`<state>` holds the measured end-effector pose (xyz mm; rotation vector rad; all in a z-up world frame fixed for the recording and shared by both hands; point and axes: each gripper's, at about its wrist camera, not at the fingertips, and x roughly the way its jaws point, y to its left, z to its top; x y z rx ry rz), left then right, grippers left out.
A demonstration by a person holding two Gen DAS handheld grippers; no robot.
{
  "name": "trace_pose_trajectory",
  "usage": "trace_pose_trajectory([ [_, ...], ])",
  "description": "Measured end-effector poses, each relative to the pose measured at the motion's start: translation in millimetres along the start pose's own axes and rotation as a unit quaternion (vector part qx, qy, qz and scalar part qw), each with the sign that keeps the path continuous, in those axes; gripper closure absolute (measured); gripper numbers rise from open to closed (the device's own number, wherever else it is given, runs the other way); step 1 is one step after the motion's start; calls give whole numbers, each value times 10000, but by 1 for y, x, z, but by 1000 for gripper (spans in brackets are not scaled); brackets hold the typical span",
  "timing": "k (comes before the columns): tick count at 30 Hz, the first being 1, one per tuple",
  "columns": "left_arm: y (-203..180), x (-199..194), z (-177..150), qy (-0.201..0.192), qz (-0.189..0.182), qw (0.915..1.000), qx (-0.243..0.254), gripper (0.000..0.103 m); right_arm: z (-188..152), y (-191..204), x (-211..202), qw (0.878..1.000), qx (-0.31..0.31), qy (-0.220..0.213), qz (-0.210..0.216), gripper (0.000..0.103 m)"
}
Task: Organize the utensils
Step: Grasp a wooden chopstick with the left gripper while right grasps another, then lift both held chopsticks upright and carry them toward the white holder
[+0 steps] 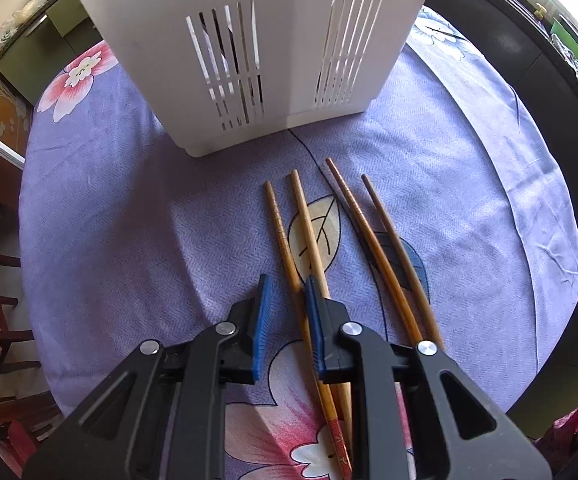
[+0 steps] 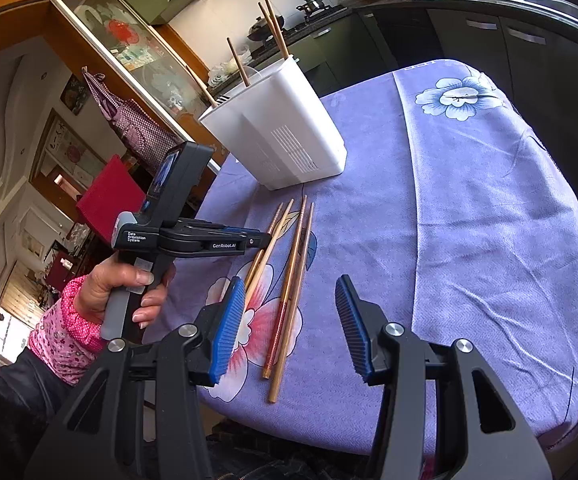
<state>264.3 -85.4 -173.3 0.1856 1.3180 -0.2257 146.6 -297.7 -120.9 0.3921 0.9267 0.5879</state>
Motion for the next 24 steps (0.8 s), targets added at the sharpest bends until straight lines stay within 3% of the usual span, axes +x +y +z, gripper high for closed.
trace_pose_trajectory([
  [2,-5,2,2,-16,33,10000,-15,86,1,0,2,10000,7,12,-12,55],
  [5,-10,3,1,-35,8,10000,31,95,7,3,9,9999,-56,29,-92,55],
  [8,-5,2,0,-103,-77,9999,-114,97,16,12,24,9984,-309,34,-463,55],
  [17,19,-52,-30,-1043,-144,9940,-288,97,43,23,114,9853,-823,679,-1338,56],
  [24,24,-85,-48,-1503,-222,9883,-122,97,47,35,155,9693,-1220,865,-1952,65],
])
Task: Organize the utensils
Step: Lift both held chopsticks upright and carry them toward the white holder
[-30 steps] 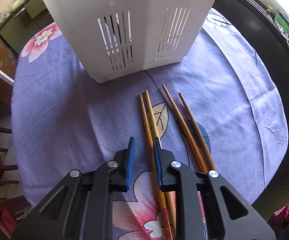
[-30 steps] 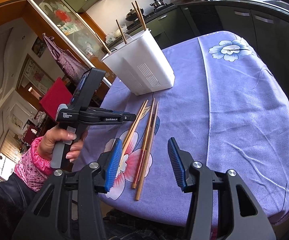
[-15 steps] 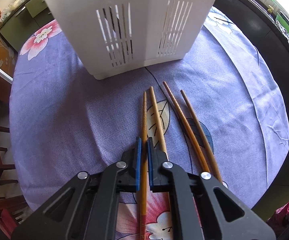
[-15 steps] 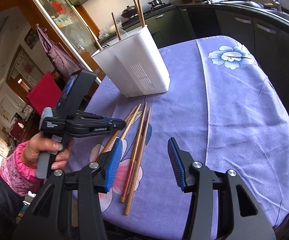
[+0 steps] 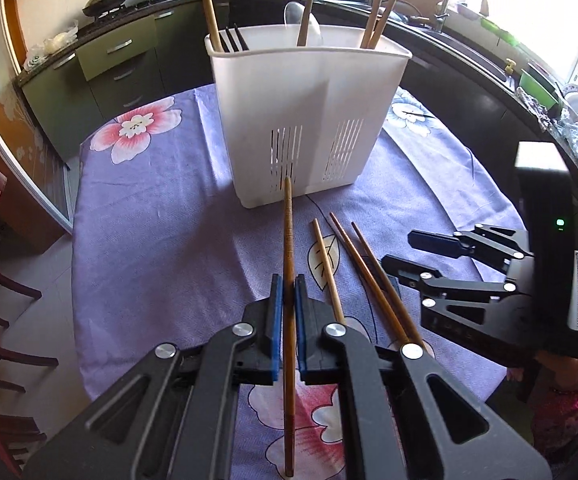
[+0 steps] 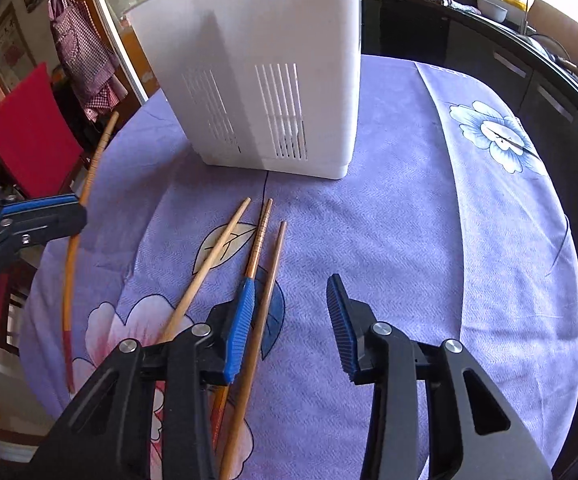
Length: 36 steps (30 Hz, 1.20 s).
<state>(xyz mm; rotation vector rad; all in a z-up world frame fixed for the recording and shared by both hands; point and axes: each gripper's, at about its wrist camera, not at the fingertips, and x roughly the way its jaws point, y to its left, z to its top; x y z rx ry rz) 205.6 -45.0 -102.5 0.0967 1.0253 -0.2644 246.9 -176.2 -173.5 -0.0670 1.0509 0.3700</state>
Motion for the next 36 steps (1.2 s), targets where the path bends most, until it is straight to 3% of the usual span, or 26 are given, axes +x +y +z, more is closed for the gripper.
trace_pose_trajectory([
  [11,4,-3,-6,-50,-267,9996,2,97,3,18,25,9975,-328,158,-613,71],
  [18,6,-3,-8,-52,-288,9996,-34,97,16,18,32,9987,-198,225,-401,78],
  [22,7,-5,-8,-82,-293,9995,-66,97,19,21,35,9990,-204,196,-343,95],
  [28,5,-12,-9,-148,-280,9995,-24,97,22,24,28,9999,-45,93,-124,97],
  [36,3,-32,-10,-336,-243,9991,-11,97,22,22,-37,9981,61,-609,101,97],
])
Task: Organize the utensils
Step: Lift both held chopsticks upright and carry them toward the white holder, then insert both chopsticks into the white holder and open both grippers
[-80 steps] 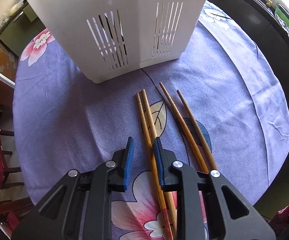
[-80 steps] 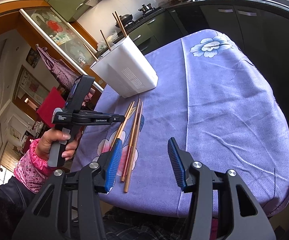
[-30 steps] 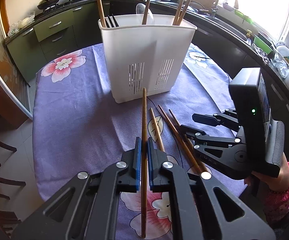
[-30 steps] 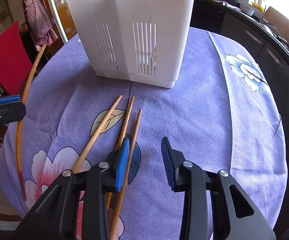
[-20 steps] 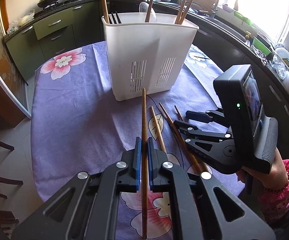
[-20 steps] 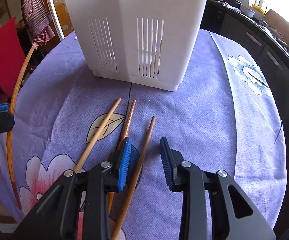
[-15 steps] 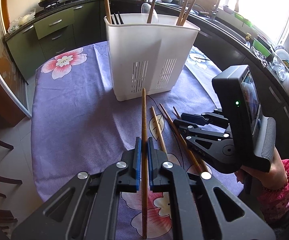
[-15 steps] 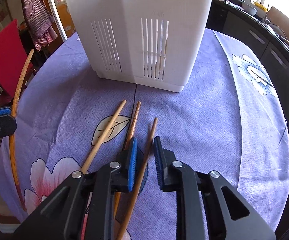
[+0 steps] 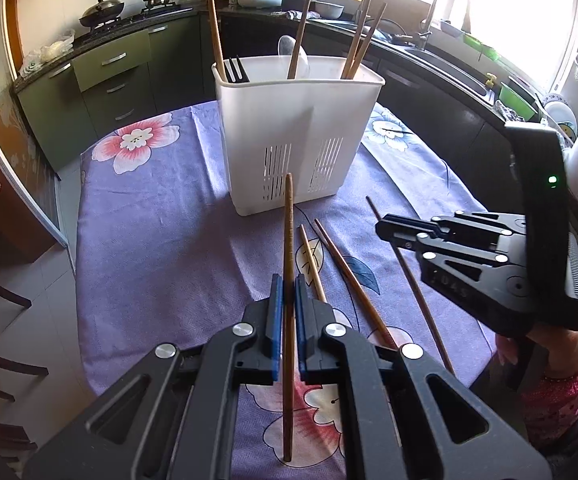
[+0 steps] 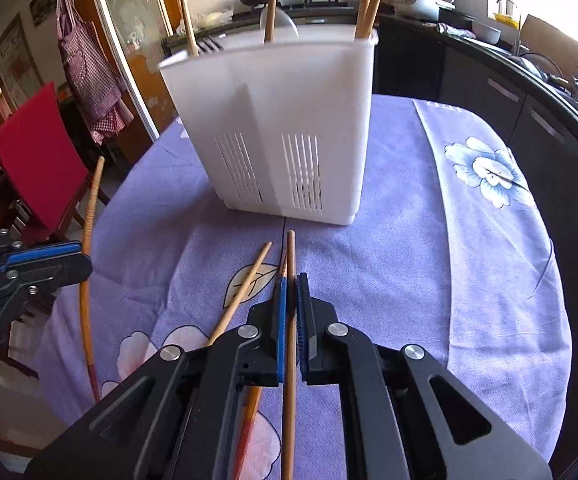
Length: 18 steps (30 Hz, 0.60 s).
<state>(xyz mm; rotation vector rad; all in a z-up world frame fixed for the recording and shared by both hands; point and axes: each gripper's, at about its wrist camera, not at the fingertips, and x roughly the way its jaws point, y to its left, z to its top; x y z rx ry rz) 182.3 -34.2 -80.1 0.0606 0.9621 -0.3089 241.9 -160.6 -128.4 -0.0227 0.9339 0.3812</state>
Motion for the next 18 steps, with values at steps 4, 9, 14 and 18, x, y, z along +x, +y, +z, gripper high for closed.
trace_pose_trajectory([
  [4,-3,-14,-2,-119,45,9999,52,97,-3,-2,-43,9990,15,-432,73,97],
  [9,-7,-33,-5,-249,90,9996,94,97,-17,-6,-95,9963,-10,-845,160,97],
  [14,-14,-49,-8,-386,158,9990,168,97,-34,-8,-134,9933,-12,-1136,204,97],
  [18,-18,-58,-11,-449,199,9986,201,97,-45,-12,-155,9915,23,-1280,224,97],
])
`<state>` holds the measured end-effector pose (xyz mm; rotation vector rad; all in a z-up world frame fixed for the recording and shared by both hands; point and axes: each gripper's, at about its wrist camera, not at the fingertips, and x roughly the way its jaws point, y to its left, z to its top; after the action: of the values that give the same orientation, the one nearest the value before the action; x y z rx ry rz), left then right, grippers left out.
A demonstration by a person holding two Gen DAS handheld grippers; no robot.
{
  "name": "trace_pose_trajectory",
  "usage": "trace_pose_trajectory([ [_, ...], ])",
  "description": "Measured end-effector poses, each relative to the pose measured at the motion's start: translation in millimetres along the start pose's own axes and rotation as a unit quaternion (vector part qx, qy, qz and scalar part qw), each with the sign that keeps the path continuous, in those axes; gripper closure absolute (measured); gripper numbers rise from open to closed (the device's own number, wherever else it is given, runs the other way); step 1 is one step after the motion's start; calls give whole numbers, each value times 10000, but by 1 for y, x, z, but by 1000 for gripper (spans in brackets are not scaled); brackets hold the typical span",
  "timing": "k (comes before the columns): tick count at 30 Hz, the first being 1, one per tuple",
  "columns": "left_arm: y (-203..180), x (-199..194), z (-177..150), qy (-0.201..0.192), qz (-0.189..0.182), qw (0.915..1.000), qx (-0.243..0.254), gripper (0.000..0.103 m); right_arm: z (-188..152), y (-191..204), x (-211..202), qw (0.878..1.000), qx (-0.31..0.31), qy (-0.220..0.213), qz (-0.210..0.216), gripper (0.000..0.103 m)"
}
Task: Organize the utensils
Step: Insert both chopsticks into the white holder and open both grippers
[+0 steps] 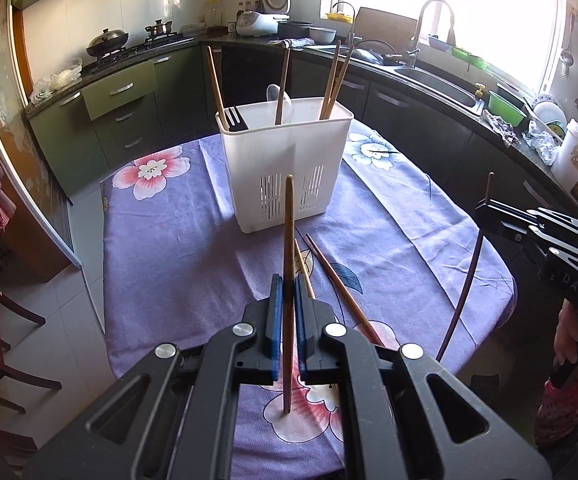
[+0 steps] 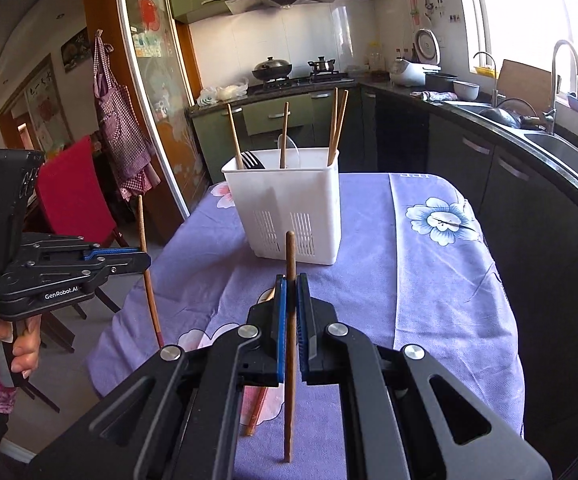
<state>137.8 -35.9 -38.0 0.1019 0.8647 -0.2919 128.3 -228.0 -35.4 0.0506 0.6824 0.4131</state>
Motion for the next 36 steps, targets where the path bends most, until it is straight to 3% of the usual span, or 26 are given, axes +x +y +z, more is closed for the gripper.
trace_pose_trajectory([
  [18,-3,-27,7,-330,55,9994,80,97,13,7,-25,9994,-156,-288,65,97],
  [27,0,-46,37,-507,-39,9987,87,97,60,17,-30,9979,-352,-540,99,97],
  [36,0,-85,106,-1038,-9,9944,193,97,145,23,-34,9935,-497,-1009,156,97],
])
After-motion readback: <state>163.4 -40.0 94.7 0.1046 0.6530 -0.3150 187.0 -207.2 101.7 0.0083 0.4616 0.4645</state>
